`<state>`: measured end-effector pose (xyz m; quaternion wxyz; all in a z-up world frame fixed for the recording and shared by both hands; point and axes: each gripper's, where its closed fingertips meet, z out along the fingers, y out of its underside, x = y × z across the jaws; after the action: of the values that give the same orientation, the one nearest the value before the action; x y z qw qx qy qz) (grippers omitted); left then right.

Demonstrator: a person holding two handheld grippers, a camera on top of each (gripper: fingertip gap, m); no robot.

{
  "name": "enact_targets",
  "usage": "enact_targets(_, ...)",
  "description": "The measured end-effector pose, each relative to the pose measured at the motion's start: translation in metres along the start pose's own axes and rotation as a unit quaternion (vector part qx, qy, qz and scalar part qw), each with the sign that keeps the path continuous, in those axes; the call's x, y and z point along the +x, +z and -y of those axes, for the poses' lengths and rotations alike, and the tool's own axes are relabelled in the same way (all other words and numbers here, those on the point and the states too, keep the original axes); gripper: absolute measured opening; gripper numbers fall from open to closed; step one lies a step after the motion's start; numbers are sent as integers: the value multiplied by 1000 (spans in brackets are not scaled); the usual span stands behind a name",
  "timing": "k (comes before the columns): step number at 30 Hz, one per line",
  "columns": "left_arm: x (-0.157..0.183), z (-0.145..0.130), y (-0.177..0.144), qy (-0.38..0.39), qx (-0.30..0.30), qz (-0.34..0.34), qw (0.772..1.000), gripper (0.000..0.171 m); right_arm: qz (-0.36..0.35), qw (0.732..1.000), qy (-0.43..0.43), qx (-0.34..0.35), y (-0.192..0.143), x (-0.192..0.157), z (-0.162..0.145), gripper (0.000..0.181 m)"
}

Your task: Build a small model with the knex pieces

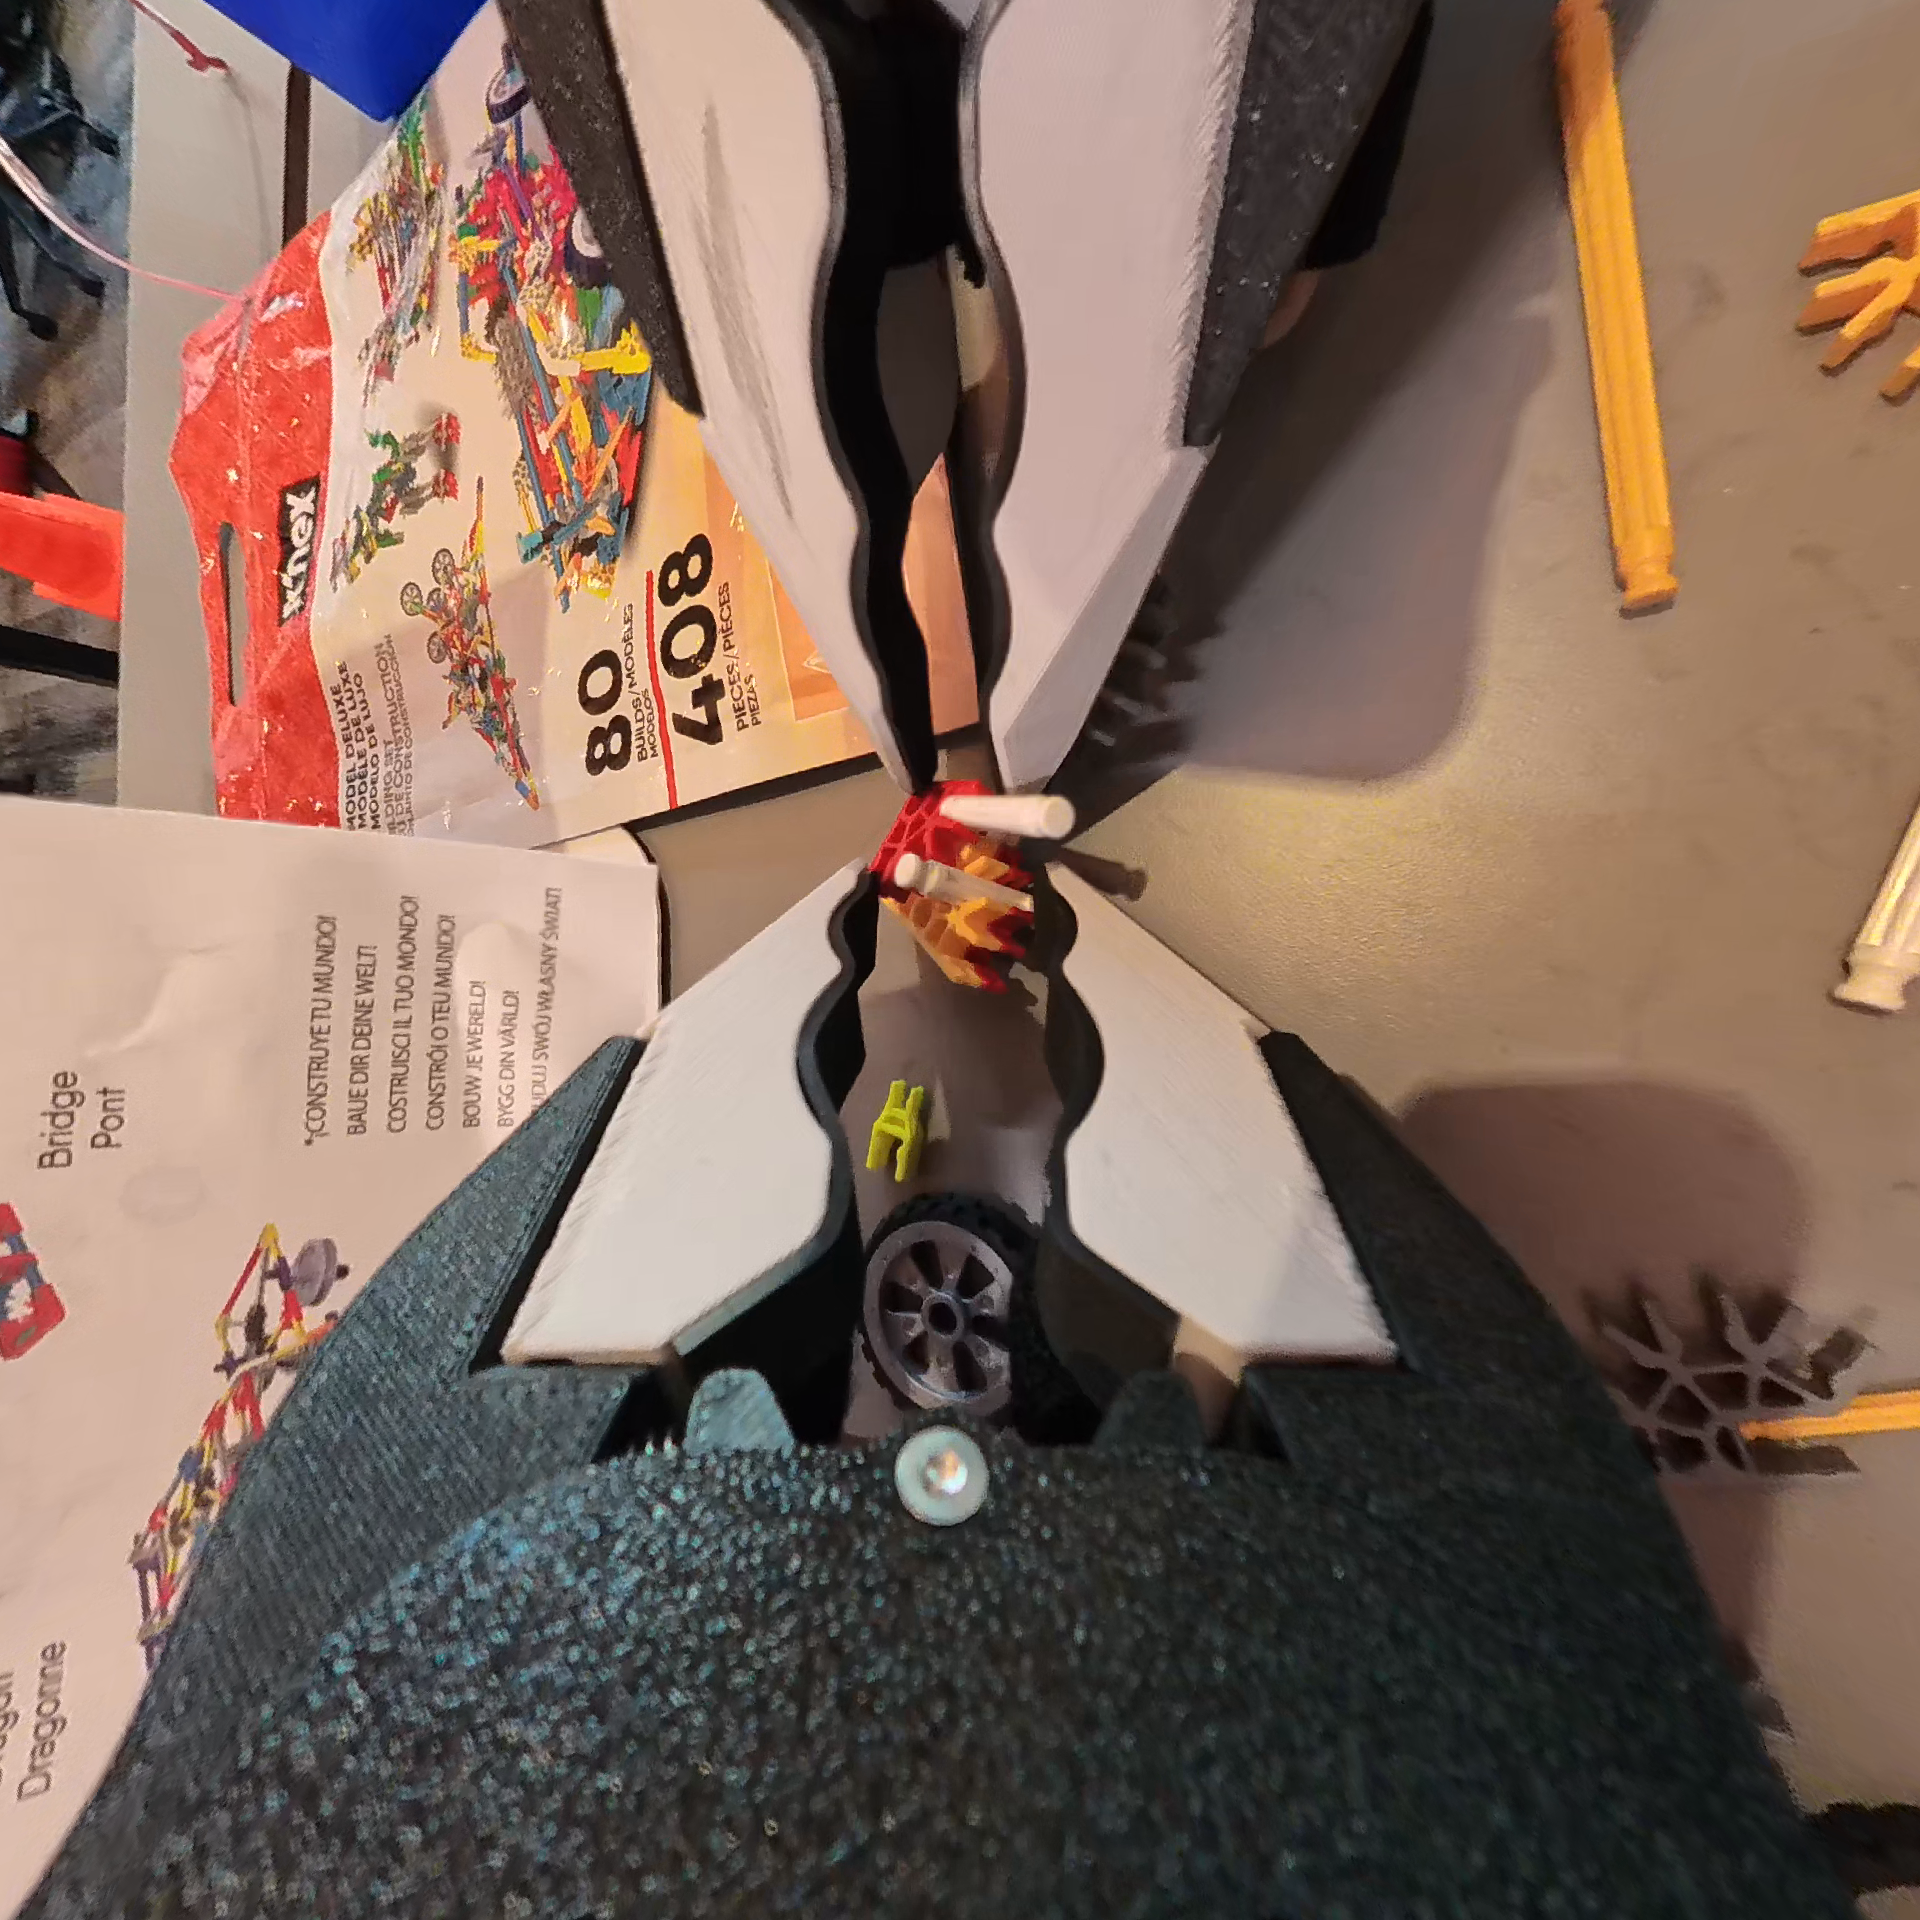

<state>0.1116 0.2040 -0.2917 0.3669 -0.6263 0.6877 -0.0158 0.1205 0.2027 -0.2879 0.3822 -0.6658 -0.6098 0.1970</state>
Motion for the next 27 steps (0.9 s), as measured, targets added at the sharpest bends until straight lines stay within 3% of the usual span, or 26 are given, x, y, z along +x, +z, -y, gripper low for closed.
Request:
enact_targets(4,-4,-3,0,-28,-16,0,999,37,0,1000,-3,0,1,-1,0,12)
enact_targets(8,1,-4,-1,-20,-15,-9,1000,29,2,1000,-7,-2,2,-3,1,12)
enact_targets(27,2,-2,1,-4,-17,8,1000,24,9,1000,9,5,-4,-1,2,22)
